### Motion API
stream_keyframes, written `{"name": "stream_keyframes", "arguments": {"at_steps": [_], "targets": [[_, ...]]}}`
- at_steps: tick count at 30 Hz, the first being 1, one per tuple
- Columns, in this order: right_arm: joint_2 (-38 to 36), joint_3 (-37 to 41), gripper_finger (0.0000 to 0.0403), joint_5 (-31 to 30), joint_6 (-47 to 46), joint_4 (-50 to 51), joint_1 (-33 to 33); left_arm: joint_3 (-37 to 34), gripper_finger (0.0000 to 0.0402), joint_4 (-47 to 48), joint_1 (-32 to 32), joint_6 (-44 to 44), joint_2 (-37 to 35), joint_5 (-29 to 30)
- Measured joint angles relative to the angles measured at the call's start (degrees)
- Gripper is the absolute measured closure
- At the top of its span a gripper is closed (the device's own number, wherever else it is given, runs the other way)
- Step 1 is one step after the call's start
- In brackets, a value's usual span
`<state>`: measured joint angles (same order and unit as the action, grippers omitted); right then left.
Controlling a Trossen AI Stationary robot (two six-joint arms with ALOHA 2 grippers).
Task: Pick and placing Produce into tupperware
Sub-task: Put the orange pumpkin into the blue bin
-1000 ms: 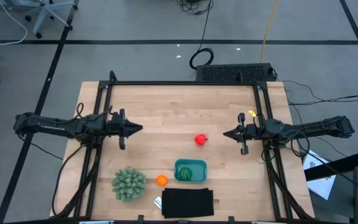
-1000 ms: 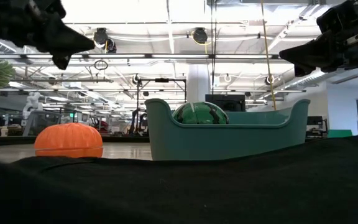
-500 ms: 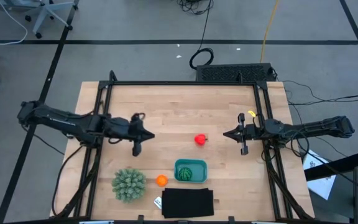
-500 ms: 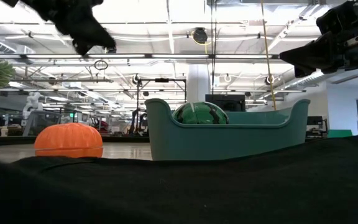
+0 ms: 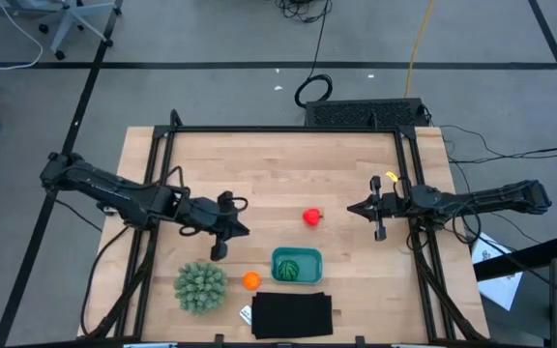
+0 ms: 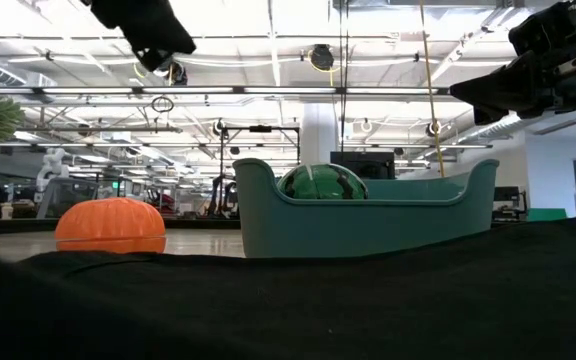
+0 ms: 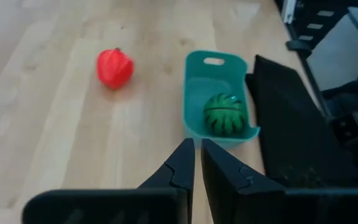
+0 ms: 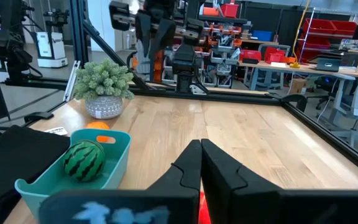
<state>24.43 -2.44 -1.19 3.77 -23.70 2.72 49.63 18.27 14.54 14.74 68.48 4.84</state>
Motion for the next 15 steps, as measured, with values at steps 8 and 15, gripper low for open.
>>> {"name": "stream_keyframes", "arguments": {"at_steps": [8, 15], "targets": [[0.02, 0.04, 0.0403, 0.0, 0.08, 0.01, 0.01, 4.9, 0.0371, 1.56, 2.94, 2.86, 3.51, 0.04], [0.02, 0.02, 0.0403, 0.0, -0.04, 0.0, 0.02, 13.39, 0.0371, 7.73, 5.6, 8.22, 9.51, -0.37]]}}
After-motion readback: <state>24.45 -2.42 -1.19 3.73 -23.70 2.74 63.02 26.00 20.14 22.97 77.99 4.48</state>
